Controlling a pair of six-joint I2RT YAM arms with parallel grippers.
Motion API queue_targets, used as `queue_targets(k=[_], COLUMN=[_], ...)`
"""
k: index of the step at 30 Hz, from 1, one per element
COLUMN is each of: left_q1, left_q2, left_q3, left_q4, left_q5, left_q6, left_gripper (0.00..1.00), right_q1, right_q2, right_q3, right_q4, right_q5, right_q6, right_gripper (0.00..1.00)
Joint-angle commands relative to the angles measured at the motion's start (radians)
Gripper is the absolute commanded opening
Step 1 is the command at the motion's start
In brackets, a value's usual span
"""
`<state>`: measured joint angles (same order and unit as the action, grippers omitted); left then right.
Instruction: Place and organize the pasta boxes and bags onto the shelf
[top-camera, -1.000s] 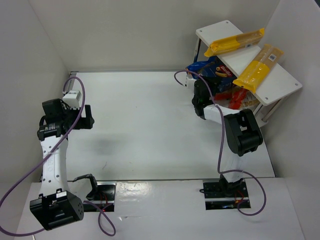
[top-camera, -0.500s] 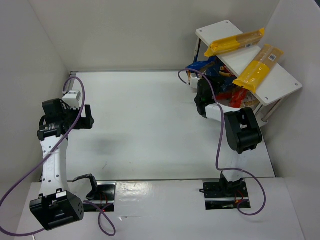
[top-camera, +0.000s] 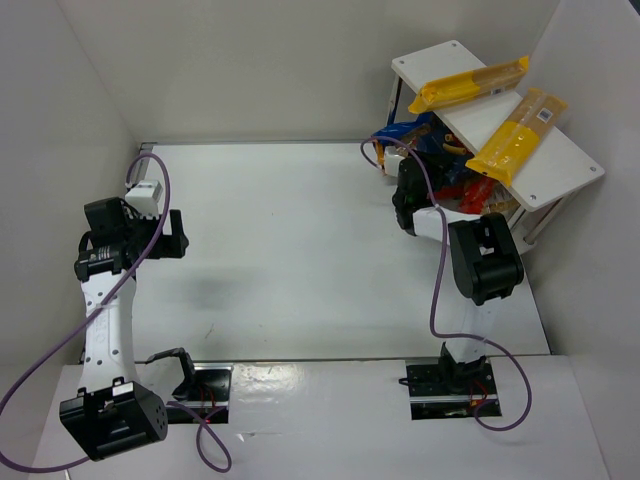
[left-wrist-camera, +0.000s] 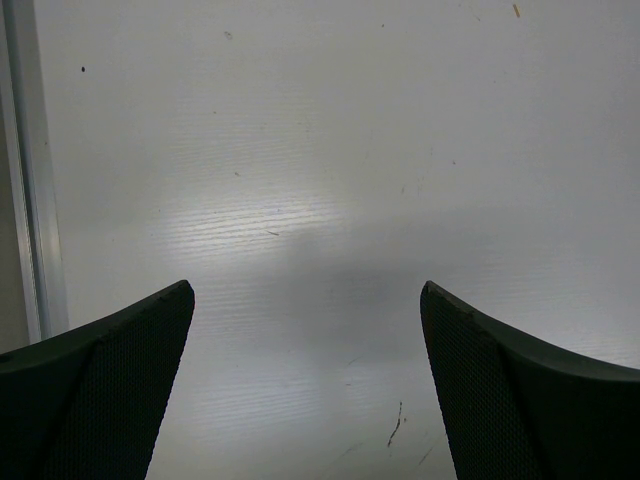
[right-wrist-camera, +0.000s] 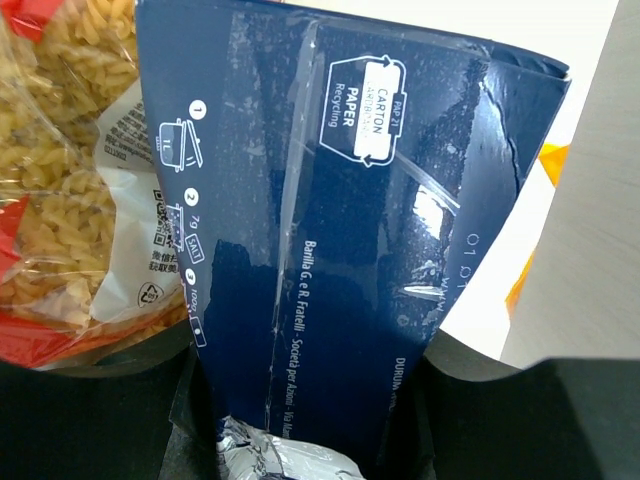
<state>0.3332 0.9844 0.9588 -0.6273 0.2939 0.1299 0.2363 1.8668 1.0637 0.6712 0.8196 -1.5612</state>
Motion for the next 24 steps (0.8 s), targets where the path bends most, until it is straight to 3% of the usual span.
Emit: queue_targets(k=[1,12,15,16,19,24], left_q1=[0.007,0.007,0.007,0.007,0.007,0.007], left_q2=[-0.001,-0.001,-0.01,-0.01,-0.01,-0.01], left_q3=[-0.003,-0.003,-0.003,-0.003,-0.003,-0.003], left_q4=[0.02,0.02,0.02,0.02,0.02,0.02], left_q5=[0.024,0.024,0.024,0.024,0.033,0.033], left_q6=[0.014,0.014,0.014,0.014,0.024,0.024], left_gripper=[0.99,0.99,0.99,0.99,0.99,0.99], right_q1=[-0.025,-0.034,-0.043,-0.043,-0.043,-0.043], right_q2=[0.003,0.003,0.003,0.003,-0.018,-0.041], right_q3=[0.042,0.051,0.051,0.051,0.062,0.071], right_q4=[0.125,0.056,0.015,0.004,-0.054,-0.155], right_q5=[0.059,0.059,0.069,0.069,0.069,0.069], right_q6=[0.016,0.062,0.085,0.096,0.148,0.197], right_gripper=[0.04,0.13,0.22,0.31,0.43,0.56])
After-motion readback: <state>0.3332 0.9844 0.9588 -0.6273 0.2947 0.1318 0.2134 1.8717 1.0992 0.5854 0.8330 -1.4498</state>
